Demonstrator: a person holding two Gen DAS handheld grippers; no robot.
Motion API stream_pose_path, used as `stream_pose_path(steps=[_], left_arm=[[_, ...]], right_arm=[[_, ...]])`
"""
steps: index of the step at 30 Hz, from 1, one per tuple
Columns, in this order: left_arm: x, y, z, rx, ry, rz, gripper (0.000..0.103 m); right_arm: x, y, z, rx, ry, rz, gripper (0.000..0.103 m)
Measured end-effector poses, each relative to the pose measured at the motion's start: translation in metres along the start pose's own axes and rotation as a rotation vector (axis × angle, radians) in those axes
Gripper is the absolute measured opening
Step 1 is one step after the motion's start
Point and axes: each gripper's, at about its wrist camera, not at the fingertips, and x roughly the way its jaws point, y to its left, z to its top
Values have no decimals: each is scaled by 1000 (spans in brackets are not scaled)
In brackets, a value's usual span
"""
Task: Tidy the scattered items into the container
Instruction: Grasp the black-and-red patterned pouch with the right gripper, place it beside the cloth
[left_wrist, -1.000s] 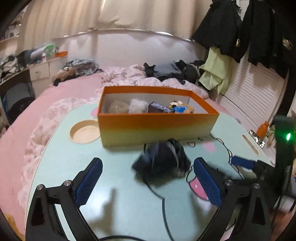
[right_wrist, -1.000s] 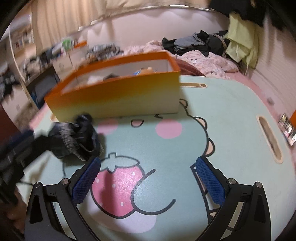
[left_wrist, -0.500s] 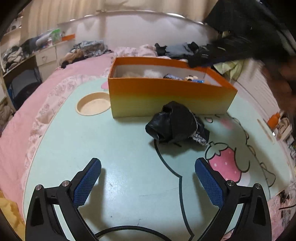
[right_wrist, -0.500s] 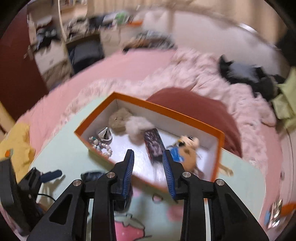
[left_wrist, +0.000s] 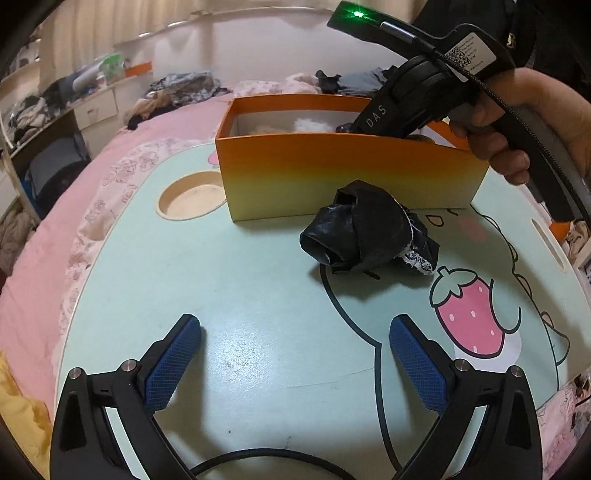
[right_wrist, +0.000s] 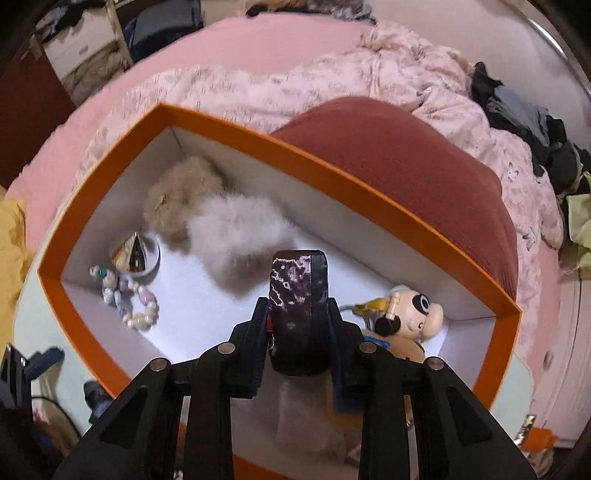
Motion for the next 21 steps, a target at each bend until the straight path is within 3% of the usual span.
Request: stream_pose_path(steps=[2,6,10,16,21], left_arm=[[0,-1,0,1,0,0,102],[-2,-1,0,-9,-6,-13,102],[-2,-2,2,-9,-5,-12,102],[-1,-3,3,-4,0,-8,102],[0,-3,3,4,6,1,102]], right_arm=[[-7,-3,-3,38,-55,13,29],[-59,-2,-28,93,-283,6,29],[-115,1,-69,141,-416,83,30],[-133,5,-141,250,-464,204,30],[-86,13,-166,319,-348,170,30]])
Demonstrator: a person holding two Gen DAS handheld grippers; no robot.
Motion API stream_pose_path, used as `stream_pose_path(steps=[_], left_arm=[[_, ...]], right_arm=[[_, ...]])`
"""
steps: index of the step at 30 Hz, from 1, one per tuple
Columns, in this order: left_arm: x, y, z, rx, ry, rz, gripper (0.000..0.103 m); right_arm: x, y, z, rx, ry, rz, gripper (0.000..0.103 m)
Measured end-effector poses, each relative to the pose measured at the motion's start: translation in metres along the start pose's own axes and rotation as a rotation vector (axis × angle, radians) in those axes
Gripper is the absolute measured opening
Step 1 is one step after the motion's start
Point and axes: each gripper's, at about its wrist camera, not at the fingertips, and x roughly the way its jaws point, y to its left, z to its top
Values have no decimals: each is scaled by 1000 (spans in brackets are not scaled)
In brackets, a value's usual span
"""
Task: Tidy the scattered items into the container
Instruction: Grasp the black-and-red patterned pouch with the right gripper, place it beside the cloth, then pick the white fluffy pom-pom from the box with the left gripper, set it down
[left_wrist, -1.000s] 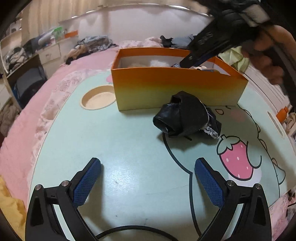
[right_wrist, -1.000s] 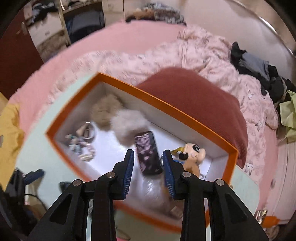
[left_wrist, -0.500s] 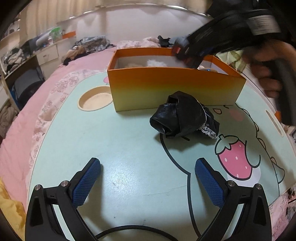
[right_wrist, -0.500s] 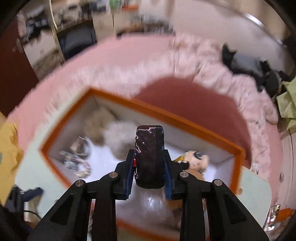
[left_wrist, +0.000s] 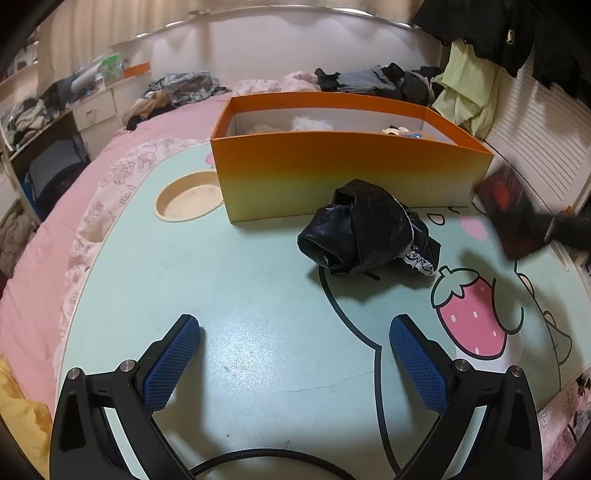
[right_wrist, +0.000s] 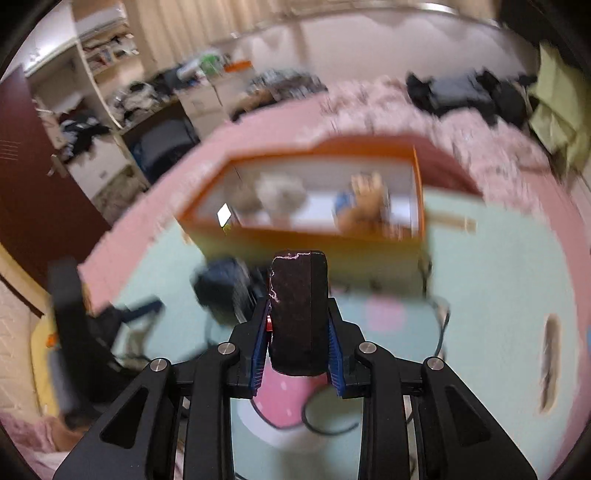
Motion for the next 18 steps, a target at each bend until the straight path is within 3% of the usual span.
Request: stream_pose_path(steps=[4,9,14,18], left_arm=[[1,0,1,1,1,-1,102],[0,2,1,-9,-5,-10,102],[-4,17,1,-65,-35,-69,102],[-16,30,17,-85,-87,-23,101]], right_arm=[[26,-3,-16,5,42,-51,30],[29,-6,-23,25,-7,-88,36],[-5,-11,-43,42,-178,-81,72],[-18,-13,-60,54,-218,-98,72]])
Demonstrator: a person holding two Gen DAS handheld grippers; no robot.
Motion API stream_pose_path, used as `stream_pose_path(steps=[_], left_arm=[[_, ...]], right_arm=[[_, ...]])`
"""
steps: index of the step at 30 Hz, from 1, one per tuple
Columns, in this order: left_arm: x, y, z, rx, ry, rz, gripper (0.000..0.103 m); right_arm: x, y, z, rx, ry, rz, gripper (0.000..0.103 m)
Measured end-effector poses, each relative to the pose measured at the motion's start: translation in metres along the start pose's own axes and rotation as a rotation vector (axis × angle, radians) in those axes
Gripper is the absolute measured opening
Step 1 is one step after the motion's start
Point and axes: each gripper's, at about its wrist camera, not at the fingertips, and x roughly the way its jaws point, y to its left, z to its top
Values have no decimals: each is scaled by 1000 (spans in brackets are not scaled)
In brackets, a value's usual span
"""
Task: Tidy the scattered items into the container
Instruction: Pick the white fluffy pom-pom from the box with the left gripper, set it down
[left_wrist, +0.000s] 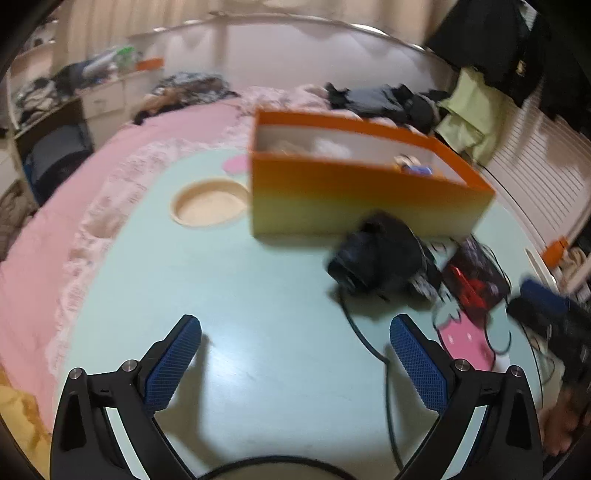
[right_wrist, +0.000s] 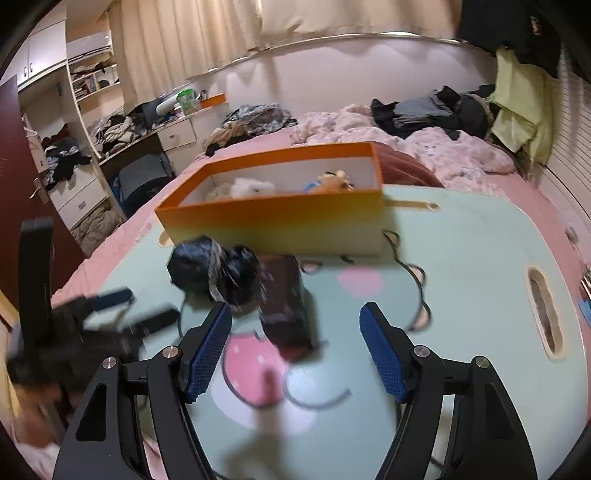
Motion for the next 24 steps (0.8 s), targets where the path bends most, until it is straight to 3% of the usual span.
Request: stream_pose_path(steps=[4,6,8,10,12,14,19,22,24], left_arm=[[-25,-8,44,90,-127,23,98],[-24,-17,77,140,-148,-6,86],[-9,-22,108,149,-99,-97,70],[22,-27,137,153,19,-171,39],[57,-33,155,149,134,-169,30],[85,-33,165,137,193,-115,29],[107,-35,164,131,238,-143,29],[119,-39,161,135,271,-79,29],[131,-40,157,121,310,-75,29]], right_arm=[[6,-11,-14,73,17,86,72],[12,-8,-14,73,30,90,72],[13,-5,-13,67,29,93,72],[12,-2,-14,58,26,99,72],[13,2,-16,42,25,101,72],[13,4,-17,28,25,102,72],[13,-1,-19,41,19,117,72],[13,-1,-19,39,19,117,72],[13,-1,-20,42,19,121,72]])
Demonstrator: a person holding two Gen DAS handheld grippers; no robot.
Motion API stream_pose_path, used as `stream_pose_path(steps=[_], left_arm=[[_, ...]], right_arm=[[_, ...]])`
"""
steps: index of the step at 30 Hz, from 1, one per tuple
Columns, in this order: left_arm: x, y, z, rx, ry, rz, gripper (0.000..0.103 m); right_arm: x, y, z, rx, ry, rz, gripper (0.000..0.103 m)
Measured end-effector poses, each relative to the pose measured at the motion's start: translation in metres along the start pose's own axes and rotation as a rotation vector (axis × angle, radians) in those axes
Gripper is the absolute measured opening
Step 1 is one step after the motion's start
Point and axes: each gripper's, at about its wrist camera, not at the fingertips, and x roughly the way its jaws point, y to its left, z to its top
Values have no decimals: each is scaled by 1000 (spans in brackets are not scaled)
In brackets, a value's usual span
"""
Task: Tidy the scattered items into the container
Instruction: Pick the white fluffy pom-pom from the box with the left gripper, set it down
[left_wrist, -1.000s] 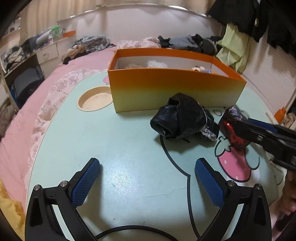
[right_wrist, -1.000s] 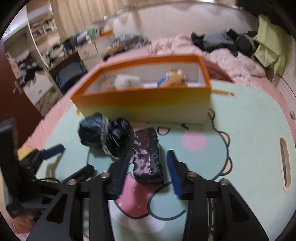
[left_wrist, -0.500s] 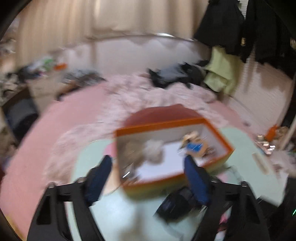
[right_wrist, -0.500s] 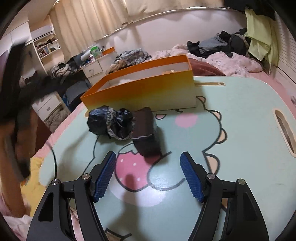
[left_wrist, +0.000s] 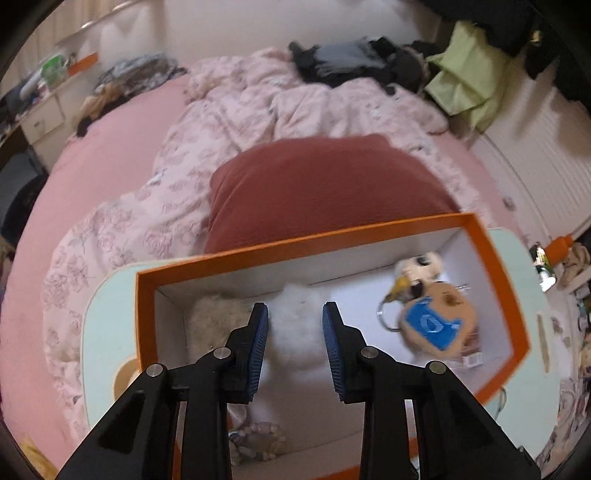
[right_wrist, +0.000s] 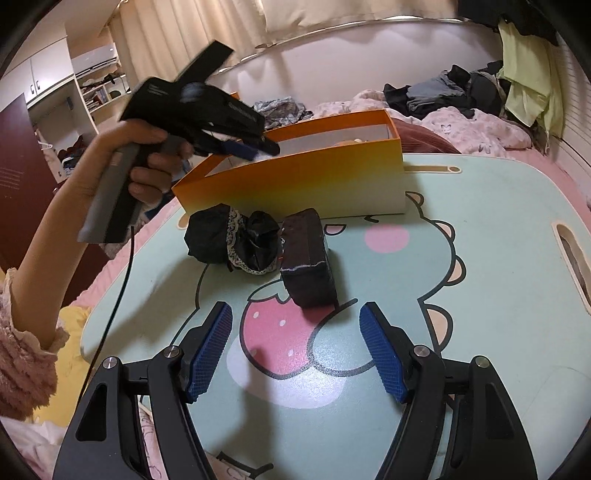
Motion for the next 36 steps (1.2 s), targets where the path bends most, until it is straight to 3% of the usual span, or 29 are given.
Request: stream_pose_path(steps=[3,7,13,19,22,26,36], left_arm=[[18,-1,-1,-6,55,-36,21],[11,-4,-7,18,16,-31,20],[-57,2,-29,28,-126,-107,21],[-108,18,-90,26,-195,-183,21],[-101,23,-118,29,-161,-226,21],[-85,18,-150,18,-140,-185,21],[-60,0,-174,18,-123,-218,22]], right_arm=[[-1,-1,1,4,0,5,72],[0,-1,1,-4,2,3,72],[0,3,0,-18,3,-10,72],[1,4,1,-22,4,-20,72],[1,4,1,-23,4,-21,72],[2,5,1,-32,6,-34,72],[3,7,1,-47,8,-55,72]])
